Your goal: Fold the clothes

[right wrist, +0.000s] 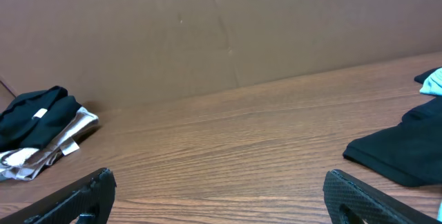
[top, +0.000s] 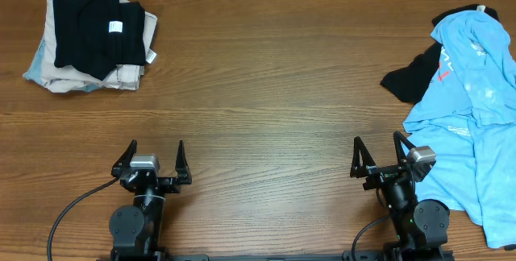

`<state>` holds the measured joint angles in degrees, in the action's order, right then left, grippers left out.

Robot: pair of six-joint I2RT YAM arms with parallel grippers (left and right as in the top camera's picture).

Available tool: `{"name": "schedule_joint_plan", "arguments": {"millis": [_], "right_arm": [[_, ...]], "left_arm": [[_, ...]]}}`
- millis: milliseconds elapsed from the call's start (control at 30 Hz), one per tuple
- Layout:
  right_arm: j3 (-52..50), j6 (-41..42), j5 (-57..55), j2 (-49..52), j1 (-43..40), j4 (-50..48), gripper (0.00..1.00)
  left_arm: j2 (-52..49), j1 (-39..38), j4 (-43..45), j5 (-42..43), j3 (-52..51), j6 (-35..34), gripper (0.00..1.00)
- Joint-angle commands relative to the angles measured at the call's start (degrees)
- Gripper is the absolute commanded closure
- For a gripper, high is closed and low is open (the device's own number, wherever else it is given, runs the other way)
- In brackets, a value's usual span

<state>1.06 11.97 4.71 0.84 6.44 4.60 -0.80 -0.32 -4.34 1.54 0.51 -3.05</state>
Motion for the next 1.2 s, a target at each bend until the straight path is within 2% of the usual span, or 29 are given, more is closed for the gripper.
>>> {"name": "schedule_joint_plan", "arguments": {"millis": [0,1000,1167], "right_arm": [[-0.6,0.0,0.3,-0.7,0.3,-0.2,0.0],[-0.6,0.0,0.3,-0.7,0.3,-0.3,0.0],[-0.6,0.0,-0.1,-0.7,0.3,-0.6,0.0]], "left_arm": [[0.5,0.4,0.0,0.9,-0.2,-0.4,0.0],[0.5,0.4,0.1,1.0,-0.2,-0.4,0.0],[0.5,0.4,0.1,1.5,-0.2,-2.4,0.0]]}}
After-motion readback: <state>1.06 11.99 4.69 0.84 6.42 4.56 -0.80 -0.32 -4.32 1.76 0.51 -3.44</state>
